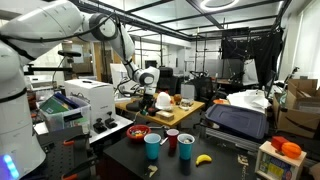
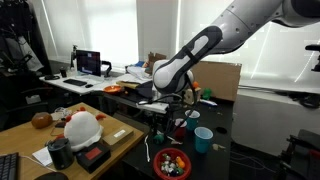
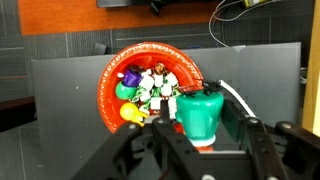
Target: Pick up the white, orange , white-brown and green objects from the bowl and put them in the cup near the banana plush toy
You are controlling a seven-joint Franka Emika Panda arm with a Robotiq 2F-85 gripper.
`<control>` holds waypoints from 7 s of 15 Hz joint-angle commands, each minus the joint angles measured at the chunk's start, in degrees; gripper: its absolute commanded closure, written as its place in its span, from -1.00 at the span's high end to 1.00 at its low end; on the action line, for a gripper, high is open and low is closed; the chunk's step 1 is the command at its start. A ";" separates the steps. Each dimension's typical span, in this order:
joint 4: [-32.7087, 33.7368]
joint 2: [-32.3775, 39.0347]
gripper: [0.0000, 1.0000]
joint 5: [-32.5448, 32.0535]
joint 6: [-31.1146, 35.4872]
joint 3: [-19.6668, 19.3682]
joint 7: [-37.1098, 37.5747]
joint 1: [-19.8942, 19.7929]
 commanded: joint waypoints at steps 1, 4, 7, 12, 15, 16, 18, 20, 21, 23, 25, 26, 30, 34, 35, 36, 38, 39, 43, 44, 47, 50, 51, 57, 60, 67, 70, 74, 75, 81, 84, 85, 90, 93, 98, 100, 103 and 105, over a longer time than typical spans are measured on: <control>-5.28 -6.28 -0.41 -2.80 -1.59 -1.48 -0.55 1.31; -6.85 -8.72 -0.41 -5.63 -2.03 -2.43 -0.38 1.87; -8.84 -11.25 -0.41 -8.53 -2.04 -3.39 -0.60 2.16; -10.56 -14.21 -0.41 -13.49 -3.83 -4.04 -3.39 2.17; -11.29 -15.86 -0.41 -16.61 -5.30 -4.59 -5.34 1.95; -11.83 -16.51 -0.41 -17.50 -5.49 -4.93 -6.09 1.65; -12.88 -17.69 -0.41 -18.93 -5.59 -5.82 -6.88 1.02; -14.06 -18.69 -0.41 -19.71 -5.21 -7.08 -7.17 0.01; -14.46 -19.06 -0.41 -19.80 -5.23 -7.72 -6.92 -0.66; -14.71 -19.28 -0.41 -19.71 -5.45 -8.83 -6.62 -1.92; -14.55 -18.90 -0.41 -19.11 -5.42 -9.58 -6.72 -3.66; -14.49 -18.65 -0.41 -19.16 -5.32 -10.04 -6.53 -4.36; -14.32 -18.23 -0.41 -19.03 -5.38 -11.01 -6.34 -6.59; -14.52 -17.75 -0.41 -18.93 -4.64 -11.61 -5.63 -7.61; -14.48 -17.28 -0.41 -18.62 -4.28 -11.54 -5.47 -7.85; -14.46 -16.77 -0.41 -18.46 -3.98 -11.61 -5.25 -8.00; -14.47 -15.49 -0.41 -18.67 -3.09 -12.00 -4.36 -7.95; -14.50 -14.92 -0.41 -19.65 -2.51 -12.69 -3.42 -7.43; -14.27 -12.86 -0.41 -24.03 -0.04 -15.84 0.71 -5.42; -14.12 -12.39 -0.41 -25.03 0.29 -16.44 1.79 -5.08; -13.42 -10.99 -0.41 -27.35 0.79 -17.63 4.84 -4.19; -12.18 -9.18 -0.41 -27.77 1.24 -17.75 7.46 -3.73; -11.29 -8.25 -0.41 -28.23 1.15 -18.19 8.97 -3.14; -6.71 -5.44 -0.41 -28.38 0.43 -18.42 13.33 -2.60; -5.55 -6.46 -0.41 -28.53 -0.38 -18.81 12.73 -2.99; -3.98 -6.18 -0.41 -27.82 -0.26 -19.06 12.48 -4.58; -3.11 -4.84 -0.41 -28.61 -0.11 -19.71 13.17 -4.30; -1.48 -2.36 -0.41 -28.75 0.14 -20.27 14.33 -4.01; -0.84 -1.56 -0.41 -28.98 0.02 -20.71 15.25 -3.79; 3.69 2.62 -0.41 -28.28 -0.39 -21.30 16.66 -4.41; 6.03 4.32 -0.41 -28.16 -0.80 -21.49 16.52 -4.31; 6.66 4.79 0.59 -28.43 -0.59 -21.77 16.89 -3.95; 5.98 3.34 1.00 -28.86 0.49 -21.65 17.11 -2.40; 2.58 -0.52 1.00 -28.15 3.46 -18.87 13.63 -1.98; -4.26 -8.34 1.00 -26.20 8.49 -11.17 1.63 -2.55; -7.68 -11.83 1.00 -24.93 8.68 -8.23 -4.70 -3.46; -13.11 -17.36 1.00 -21.99 6.65 -4.94 -15.62 -5.07; -16.66 -20.78 1.00 -19.96 4.86 -3.58 -23.22 -6.03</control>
